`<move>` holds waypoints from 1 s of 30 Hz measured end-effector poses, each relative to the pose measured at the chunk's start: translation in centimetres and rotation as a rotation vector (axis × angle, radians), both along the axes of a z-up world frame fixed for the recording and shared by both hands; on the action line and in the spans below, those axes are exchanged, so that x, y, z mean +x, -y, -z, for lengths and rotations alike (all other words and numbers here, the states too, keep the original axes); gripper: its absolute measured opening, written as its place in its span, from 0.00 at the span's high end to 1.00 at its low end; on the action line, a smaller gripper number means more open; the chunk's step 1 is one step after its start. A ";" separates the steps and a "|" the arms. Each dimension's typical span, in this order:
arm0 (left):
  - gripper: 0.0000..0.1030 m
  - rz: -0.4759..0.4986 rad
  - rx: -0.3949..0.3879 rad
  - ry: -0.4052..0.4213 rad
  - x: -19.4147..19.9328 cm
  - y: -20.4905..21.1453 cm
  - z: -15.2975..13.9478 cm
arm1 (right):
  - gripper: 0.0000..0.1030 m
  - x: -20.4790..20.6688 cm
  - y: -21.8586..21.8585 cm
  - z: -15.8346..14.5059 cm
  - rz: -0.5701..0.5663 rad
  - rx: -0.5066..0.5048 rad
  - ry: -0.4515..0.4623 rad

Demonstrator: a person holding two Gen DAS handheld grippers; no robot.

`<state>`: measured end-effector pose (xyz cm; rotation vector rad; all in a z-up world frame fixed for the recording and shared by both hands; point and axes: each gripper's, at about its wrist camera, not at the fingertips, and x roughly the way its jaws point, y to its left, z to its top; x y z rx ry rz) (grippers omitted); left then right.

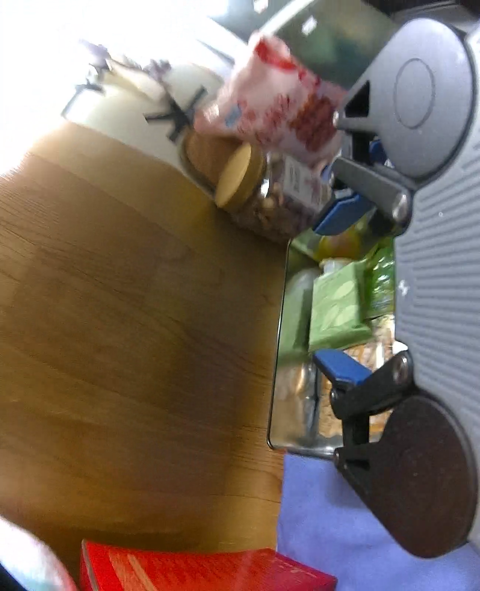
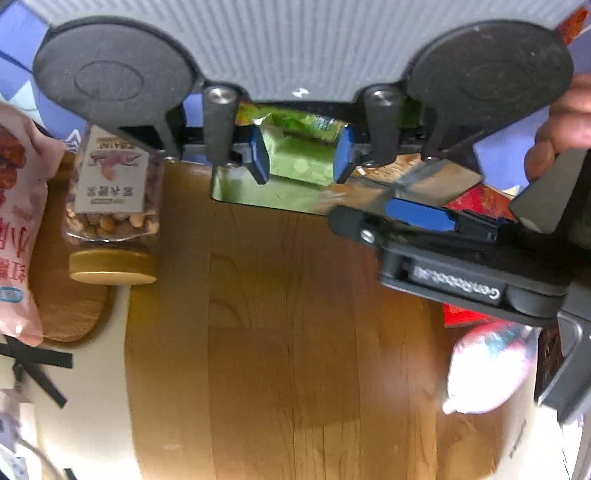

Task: Organize snacks
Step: 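Grasp the pale green wafer packet with the left tool, then carry the green packet into the black tin box and release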

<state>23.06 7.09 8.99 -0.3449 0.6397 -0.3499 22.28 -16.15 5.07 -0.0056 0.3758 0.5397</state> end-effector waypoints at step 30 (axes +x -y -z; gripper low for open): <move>0.51 0.001 -0.004 -0.025 -8.8 -4.3 0.0 | 0.62 -8.4 -5.8 -0.7 -0.314 -0.091 -0.054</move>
